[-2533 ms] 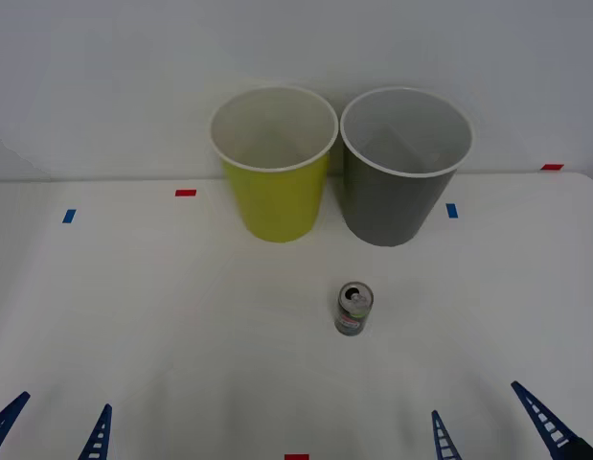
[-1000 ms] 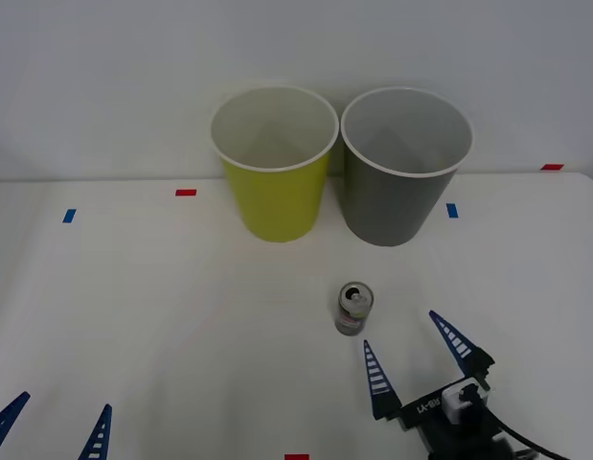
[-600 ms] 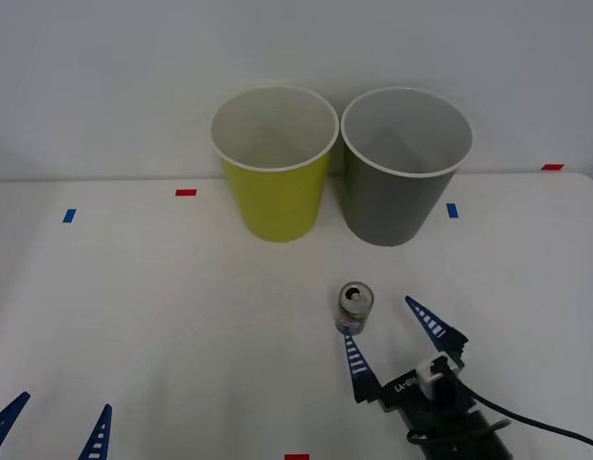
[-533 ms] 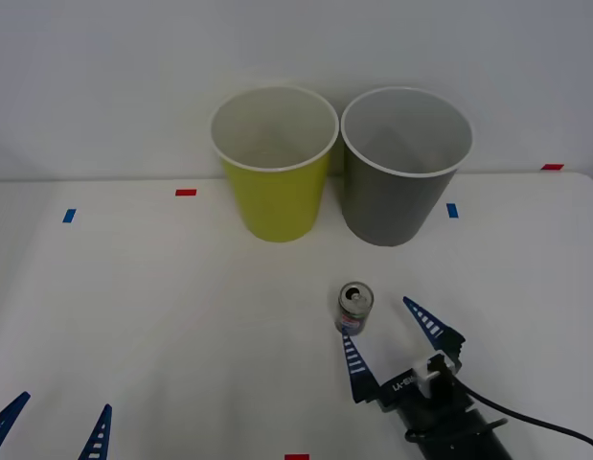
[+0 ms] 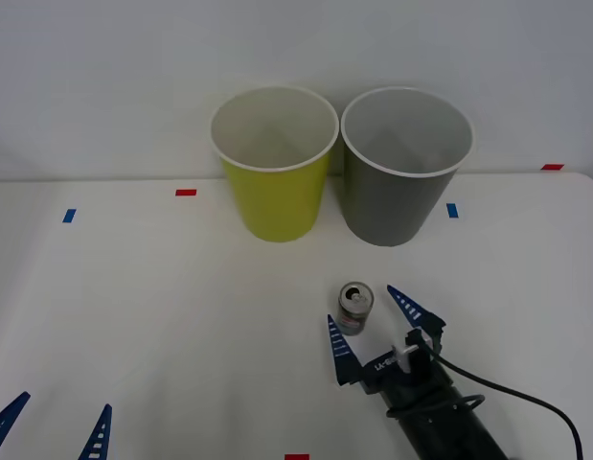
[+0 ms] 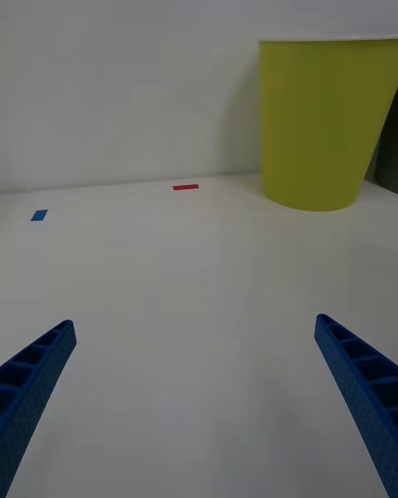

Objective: Put cans in the gray bin and PET bottles in the light green bin.

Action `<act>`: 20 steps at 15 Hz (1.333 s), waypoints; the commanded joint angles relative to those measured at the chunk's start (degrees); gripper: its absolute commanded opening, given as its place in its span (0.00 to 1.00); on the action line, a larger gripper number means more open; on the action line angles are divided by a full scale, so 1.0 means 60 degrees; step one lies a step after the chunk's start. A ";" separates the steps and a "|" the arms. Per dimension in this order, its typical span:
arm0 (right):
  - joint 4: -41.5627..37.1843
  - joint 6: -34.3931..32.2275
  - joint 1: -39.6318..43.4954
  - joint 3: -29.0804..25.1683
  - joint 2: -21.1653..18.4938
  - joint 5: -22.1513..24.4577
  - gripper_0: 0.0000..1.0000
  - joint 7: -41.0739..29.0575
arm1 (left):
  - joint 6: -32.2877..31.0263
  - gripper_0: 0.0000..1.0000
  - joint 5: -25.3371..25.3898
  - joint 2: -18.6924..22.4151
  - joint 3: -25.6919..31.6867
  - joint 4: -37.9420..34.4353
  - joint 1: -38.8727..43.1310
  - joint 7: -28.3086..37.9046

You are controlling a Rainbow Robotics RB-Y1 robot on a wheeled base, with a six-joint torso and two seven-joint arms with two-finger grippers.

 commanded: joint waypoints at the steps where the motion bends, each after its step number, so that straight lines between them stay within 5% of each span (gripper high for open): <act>1: -0.0005 0.0425 -0.0163 -0.0093 0.0264 -0.0035 1.00 -0.0029 | 0.0000 1.00 0.0000 0.0000 0.0000 0.0000 0.0000 0.0000; 16: -0.0005 0.0967 -0.0441 -0.0342 0.0542 -0.0196 1.00 -0.0088 | 0.0000 1.00 0.0000 0.0000 0.0000 0.0000 0.0000 0.0000; 18: 0.0009 0.0967 -0.0485 -0.0328 0.0601 -0.0225 0.30 -0.0102 | 0.0000 1.00 0.0000 0.0000 0.0000 0.0000 0.0000 0.0000; 20: 0.0009 0.0967 -0.0500 -0.0328 0.0601 -0.0254 0.22 -0.0117 | 0.0000 1.00 0.0000 0.0000 0.0000 0.0000 0.0000 0.0000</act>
